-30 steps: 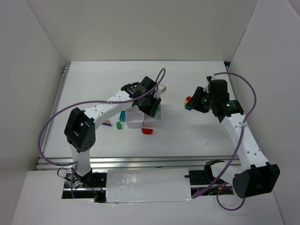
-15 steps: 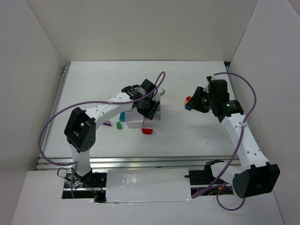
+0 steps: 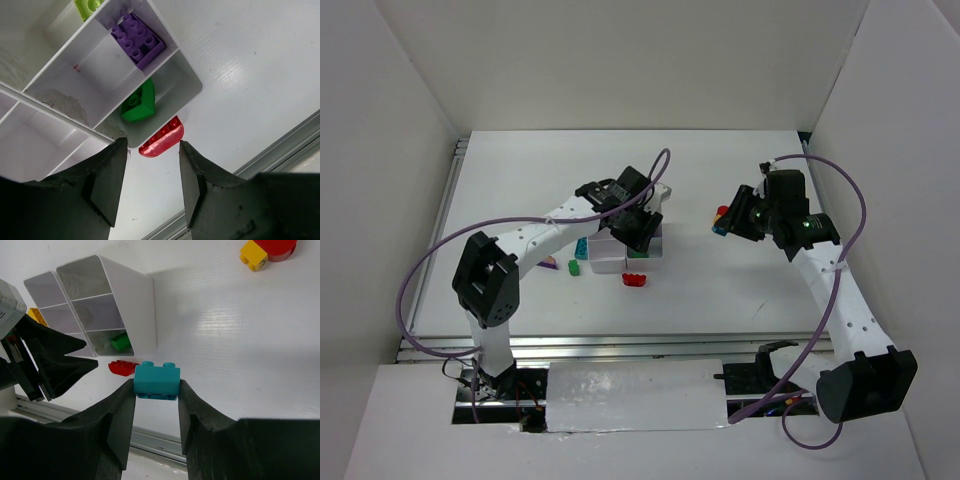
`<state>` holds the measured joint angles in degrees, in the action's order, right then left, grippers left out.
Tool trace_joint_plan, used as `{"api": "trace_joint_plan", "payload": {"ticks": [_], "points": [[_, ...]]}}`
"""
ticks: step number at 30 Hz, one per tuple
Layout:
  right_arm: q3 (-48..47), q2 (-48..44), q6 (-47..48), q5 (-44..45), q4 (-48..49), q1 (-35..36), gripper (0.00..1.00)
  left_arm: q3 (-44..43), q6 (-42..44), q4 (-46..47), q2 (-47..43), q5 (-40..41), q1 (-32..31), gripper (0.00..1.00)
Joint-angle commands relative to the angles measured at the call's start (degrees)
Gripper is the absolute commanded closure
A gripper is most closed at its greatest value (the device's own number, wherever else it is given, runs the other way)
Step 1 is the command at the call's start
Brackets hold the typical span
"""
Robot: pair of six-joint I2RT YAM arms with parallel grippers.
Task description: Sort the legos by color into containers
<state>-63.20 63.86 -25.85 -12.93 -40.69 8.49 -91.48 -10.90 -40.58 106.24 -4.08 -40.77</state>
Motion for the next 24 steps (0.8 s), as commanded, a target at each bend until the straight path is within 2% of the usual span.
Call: {"api": "trace_joint_plan", "payload": {"ticks": [1,5,6,8,9,10,12,14,17,21,24], "points": [[-1.3,0.0,0.8,-0.8,2.1,0.3,1.0,-1.0,-0.5,0.6,-2.9,0.8,0.2,0.42],[-1.8,0.7,2.2,-4.6,2.5,1.3,1.0,-1.5,-2.7,0.8,-6.0,3.8,0.1,0.41],[-2.0,0.9,2.0,-5.3,2.6,2.5,1.0,-1.7,-5.4,0.9,-6.9,9.3,0.2,0.39],[-2.9,2.1,1.0,-5.2,3.1,4.2,1.0,-3.1,-10.3,-1.6,-8.7,17.7,0.7,0.28],[-3.2,2.5,0.1,-3.3,3.9,6.8,1.0,-4.5,-15.3,-3.4,-9.0,20.9,2.6,0.25],[-3.9,3.0,-1.6,-2.0,4.3,8.5,1.0,-4.9,-17.8,-5.5,-9.4,24.7,4.3,0.16],[-4.7,5.2,-3.2,0.3,6.0,12.6,1.0,-4.4,-21.4,-9.0,-11.7,25.8,10.2,0.15],[-6.7,8.9,-5.9,4.7,7.3,19.6,1.0,-0.6,-25.6,-9.7,-16.3,29.2,15.4,0.12],[-10.0,15.6,-9.7,9.1,8.8,27.3,1.0,4.6,-30.5,-10.6,-23.5,34.8,20.4,0.06],[-17.9,25.1,-13.9,17.6,7.0,34.3,1.0,10.5,-33.7,-10.8,-29.0,34.9,24.8,0.0],[-21.2,31.1,-14.4,20.7,7.3,36.8,1.0,13.2,-31.8,-9.2,-31.0,31.2,26.6,0.01]]}}
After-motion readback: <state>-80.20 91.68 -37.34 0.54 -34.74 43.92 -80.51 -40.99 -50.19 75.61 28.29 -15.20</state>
